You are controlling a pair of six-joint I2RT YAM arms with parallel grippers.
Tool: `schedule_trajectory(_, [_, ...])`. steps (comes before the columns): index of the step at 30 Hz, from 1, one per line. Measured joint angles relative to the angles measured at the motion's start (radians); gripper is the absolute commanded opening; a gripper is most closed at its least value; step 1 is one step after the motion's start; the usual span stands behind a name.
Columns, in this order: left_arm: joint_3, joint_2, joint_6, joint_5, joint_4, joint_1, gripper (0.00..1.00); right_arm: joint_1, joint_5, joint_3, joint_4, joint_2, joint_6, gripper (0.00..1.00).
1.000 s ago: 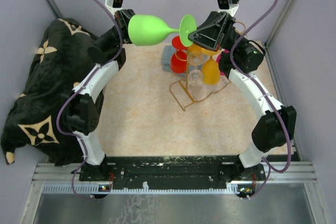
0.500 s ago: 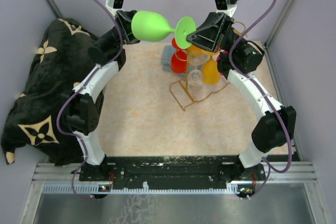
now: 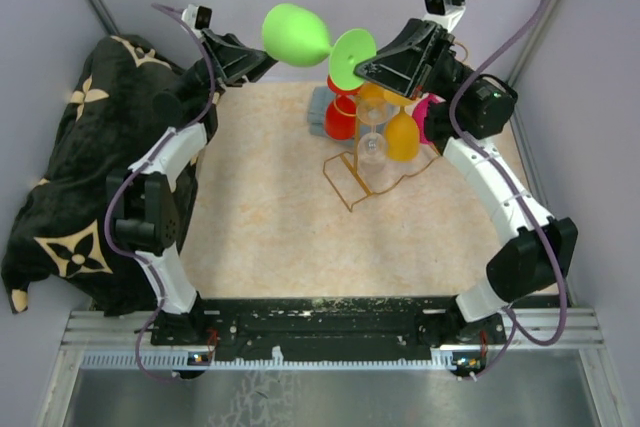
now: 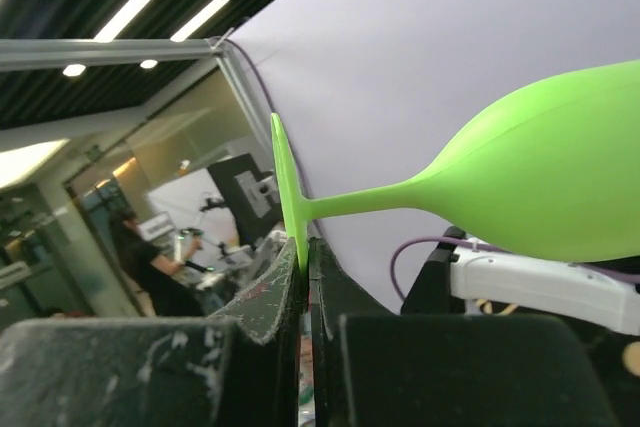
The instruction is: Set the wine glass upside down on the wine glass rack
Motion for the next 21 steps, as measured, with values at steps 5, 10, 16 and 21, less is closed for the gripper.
schedule_trajectory(5, [-0.035, -0.005, -0.004, 0.001, 0.000, 0.032, 0.52, -0.005, -0.024, 0.000, -0.231, -0.110, -0.214, 0.00])
schedule_trajectory(10, [-0.040, -0.034, -0.004, 0.005, 0.001, 0.031, 0.50, -0.033, -0.005, 0.000, -0.547, -0.224, -0.498, 0.00])
schedule_trajectory(16, [-0.056, -0.063, -0.004, 0.007, 0.002, 0.029, 0.48, -0.092, 0.121, 0.031, -0.958, -0.301, -0.829, 0.00])
schedule_trajectory(21, [-0.065, -0.063, -0.004, 0.008, 0.002, 0.029, 0.48, -0.140, 0.310, 0.070, -1.239, -0.320, -1.050, 0.00])
